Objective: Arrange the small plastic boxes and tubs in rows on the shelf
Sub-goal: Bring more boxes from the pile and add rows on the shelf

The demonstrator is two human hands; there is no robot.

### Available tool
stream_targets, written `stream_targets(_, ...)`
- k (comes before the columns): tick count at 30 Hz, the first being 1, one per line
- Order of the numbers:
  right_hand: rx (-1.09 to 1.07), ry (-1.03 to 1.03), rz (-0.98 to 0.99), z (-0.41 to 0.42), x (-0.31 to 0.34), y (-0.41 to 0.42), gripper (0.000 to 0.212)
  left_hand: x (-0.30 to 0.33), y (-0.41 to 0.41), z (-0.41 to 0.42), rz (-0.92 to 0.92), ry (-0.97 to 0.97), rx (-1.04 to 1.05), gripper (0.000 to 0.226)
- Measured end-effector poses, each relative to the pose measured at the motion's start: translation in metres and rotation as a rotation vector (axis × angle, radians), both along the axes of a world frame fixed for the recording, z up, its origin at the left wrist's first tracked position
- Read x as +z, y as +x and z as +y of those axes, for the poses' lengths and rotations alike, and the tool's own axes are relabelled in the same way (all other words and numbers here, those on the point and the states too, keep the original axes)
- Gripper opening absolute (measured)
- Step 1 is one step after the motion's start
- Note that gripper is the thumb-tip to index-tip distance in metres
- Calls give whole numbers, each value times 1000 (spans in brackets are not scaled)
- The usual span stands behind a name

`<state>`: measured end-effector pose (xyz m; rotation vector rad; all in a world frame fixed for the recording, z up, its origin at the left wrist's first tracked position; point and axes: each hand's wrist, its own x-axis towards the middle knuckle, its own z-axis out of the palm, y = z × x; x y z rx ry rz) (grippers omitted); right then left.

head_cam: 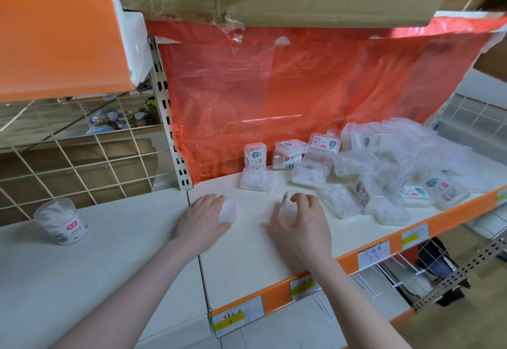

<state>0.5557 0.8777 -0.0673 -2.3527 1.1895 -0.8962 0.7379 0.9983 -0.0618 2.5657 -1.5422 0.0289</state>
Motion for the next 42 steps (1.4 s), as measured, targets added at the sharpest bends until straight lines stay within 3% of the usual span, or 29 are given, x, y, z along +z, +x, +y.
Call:
stream_targets(5, -1, -31, -83, 0, 0, 3, 21, -1, 1, 1, -16, -19, 16, 62)
stream_targets(12, -79, 133, -96, -1, -2, -6, 50, -5, -4, 16, 39, -42, 94, 66)
stream_targets(17, -68, 144, -55, -1, 4, -8, 48, -3, -9, 27, 144, -72, 125, 53)
stream_targets(27, 209, 182, 63, 1, 8, -13, 58, -2, -23, 62, 204, -115, 227, 50)
stream_targets(42, 480, 133, -49, 27, 27, 15, 52, 9, -38, 159, 178, -187, 494, 61)
